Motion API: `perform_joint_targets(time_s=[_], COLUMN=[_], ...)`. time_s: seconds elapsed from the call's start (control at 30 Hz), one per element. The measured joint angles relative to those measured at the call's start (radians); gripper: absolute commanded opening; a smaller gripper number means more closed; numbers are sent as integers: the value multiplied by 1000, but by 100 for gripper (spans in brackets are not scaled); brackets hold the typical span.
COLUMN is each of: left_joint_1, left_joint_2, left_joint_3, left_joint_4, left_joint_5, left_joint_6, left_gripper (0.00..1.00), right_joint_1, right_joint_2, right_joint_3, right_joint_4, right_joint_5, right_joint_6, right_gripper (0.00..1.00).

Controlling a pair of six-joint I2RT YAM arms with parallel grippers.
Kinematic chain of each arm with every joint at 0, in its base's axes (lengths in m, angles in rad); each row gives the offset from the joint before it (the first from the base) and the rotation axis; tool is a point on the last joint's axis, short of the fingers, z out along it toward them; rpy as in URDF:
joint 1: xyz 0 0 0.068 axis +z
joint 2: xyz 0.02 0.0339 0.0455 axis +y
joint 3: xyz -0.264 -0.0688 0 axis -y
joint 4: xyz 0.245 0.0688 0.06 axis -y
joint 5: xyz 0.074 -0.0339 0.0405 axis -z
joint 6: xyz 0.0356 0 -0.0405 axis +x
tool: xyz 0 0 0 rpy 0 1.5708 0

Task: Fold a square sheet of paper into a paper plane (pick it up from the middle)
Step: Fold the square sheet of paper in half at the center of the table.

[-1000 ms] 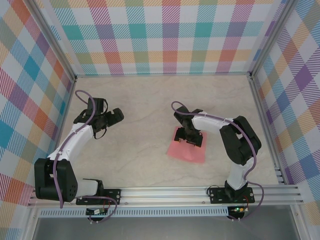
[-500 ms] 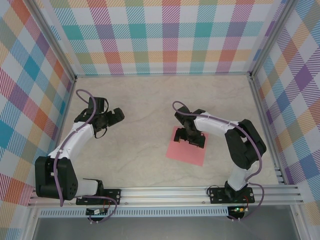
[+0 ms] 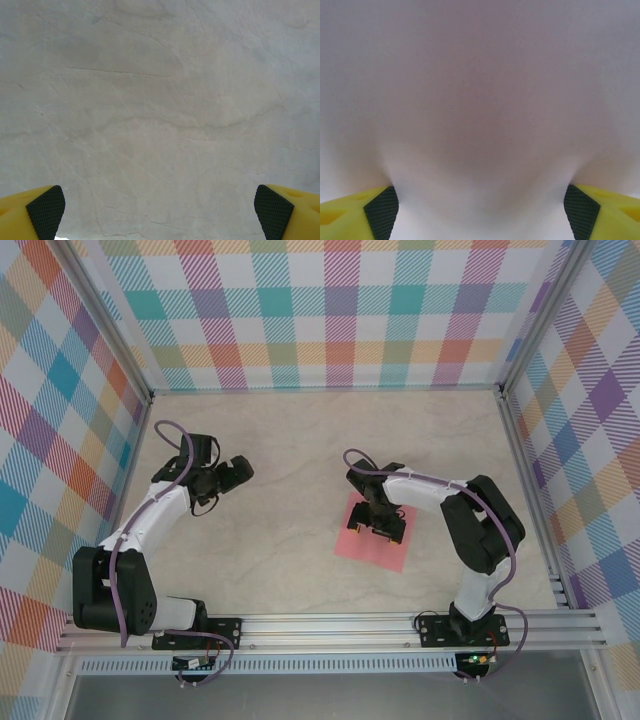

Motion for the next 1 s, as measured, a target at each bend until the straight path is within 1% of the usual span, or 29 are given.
perform_joint_targets(time_s=[0.13,0.2,0.23,0.3,0.37,0.4,0.47,0.57,0.8,0.9,1.0], left_joint_1=[-10,-18,-22,-30,-37,-44,-57,-91,-170,-200,-233], left_joint_2=[1,4,8,17,26,31,43,60,79,89,114], left_joint_3=[-36,-60,-71,-92,-112,-122,-135,-148,-159,-159,-159], left_joint_4=[44,64,76,103,134,150,175,213,305,340,371], left_joint_5=[66,103,120,154,183,197,218,241,285,288,288], left_joint_6=[-42,-64,-77,-101,-123,-132,-153,-177,-222,-232,-243], left_gripper=[95,90,88,81,76,74,71,66,62,60,57], right_joint_1=[0,0,0,0,0,0,0,0,-2,-4,-13], right_joint_2=[-9,-29,-40,-63,-81,-92,-117,-154,-211,-213,-211], right_joint_3=[-7,-29,-39,-60,-71,-76,-84,-104,-205,-234,-245], right_joint_4=[10,28,39,80,138,171,245,359,671,737,745], right_joint_5=[0,4,4,-8,-39,-58,-100,-170,-375,-419,-425], right_joint_6=[5,6,2,-6,-13,-20,-28,-31,-27,-25,-26], right_gripper=[71,63,59,43,33,31,28,28,30,30,31])
